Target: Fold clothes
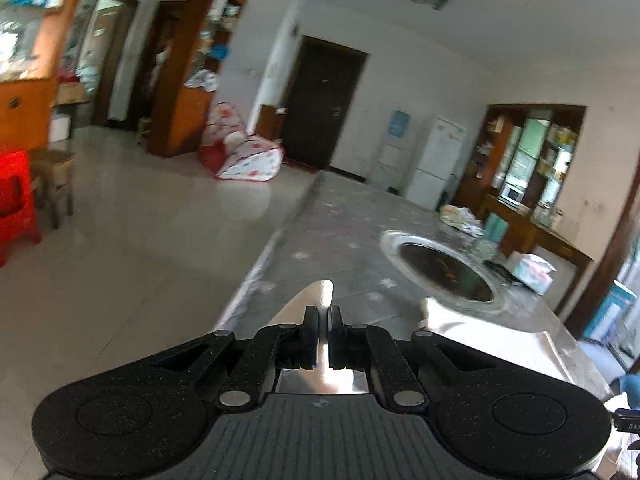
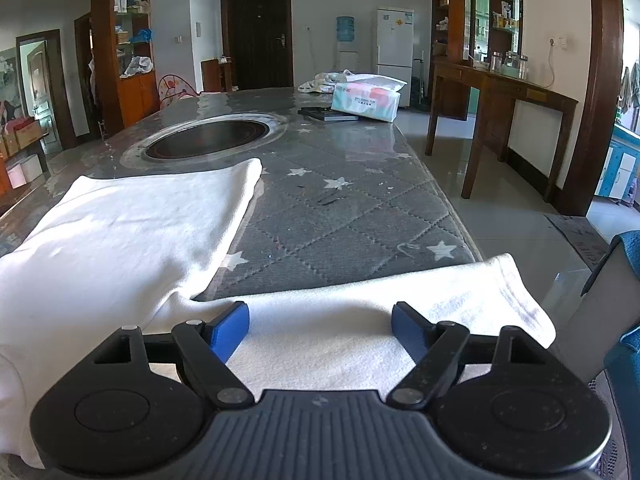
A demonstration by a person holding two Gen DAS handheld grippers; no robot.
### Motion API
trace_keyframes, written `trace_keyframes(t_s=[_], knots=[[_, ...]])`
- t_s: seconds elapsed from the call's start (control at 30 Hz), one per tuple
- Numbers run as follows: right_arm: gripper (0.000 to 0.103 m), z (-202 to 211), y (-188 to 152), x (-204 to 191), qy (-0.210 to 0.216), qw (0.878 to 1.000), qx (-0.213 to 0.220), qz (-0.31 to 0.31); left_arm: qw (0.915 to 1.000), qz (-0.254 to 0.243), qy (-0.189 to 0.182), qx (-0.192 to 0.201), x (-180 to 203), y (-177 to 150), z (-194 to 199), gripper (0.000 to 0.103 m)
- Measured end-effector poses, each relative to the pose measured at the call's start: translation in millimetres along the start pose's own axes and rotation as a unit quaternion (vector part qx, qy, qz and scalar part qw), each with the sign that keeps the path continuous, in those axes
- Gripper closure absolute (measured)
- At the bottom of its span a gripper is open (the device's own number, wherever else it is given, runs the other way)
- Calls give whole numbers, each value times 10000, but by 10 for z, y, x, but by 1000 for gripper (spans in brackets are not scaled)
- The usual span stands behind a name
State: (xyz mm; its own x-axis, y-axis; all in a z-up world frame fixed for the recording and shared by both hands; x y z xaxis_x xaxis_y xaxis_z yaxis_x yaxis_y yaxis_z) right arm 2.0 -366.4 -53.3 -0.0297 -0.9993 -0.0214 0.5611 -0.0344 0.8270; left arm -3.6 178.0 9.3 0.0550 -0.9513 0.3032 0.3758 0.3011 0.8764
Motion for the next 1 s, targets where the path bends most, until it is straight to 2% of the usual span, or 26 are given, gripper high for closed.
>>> trace_keyframes(t_s=[0.17, 0.37, 0.5, 0.57, 0.7, 0.8, 0.93, 1.0], knots=[[22, -3, 4, 7, -8, 10000, -3, -1, 9971, 77, 587, -474, -318, -186, 73, 98], [20, -8, 2, 8, -27, 10000, -7, -5, 9939, -240, 933, -539, -300, -149, 45, 94], [19, -13, 2, 13, -27, 10000, -12, -14, 9925, -495, 1030, -444, -221, -78, -41, 86], [18, -16, 1, 12, -26, 10000, -14, -13, 9933, -548, 906, -465, -177, -45, -118, 80], [16, -25, -2, 5, -29, 10000, -10, -17, 9916, -875, 650, -700, -78, -99, -355, 80], [16, -29, -3, 3, -31, 10000, -10, -20, 9884, -1017, 624, -938, -31, -191, -565, 80], [15, -31, -3, 1, -27, 10000, -15, -25, 9846, -1200, 820, -971, -29, -247, -710, 82], [14, -33, -2, 3, -24, 10000, -18, -29, 9771, -1530, 1171, -904, -33, -266, -755, 79]])
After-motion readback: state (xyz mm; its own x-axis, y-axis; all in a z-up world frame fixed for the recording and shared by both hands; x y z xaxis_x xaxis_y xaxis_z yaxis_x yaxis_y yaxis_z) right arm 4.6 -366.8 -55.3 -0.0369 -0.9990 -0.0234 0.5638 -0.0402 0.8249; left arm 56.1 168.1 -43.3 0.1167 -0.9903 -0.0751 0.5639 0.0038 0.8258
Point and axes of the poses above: each gripper's, at about its wrist camera, not at the fingertips, and z roughly against the way its jaws point, x to its right, y to its top, the point moved 3 cm from there along -z, roughly the way its jaws point, and after that the axes turned 4 degrees about x, right-handed, at the moved point
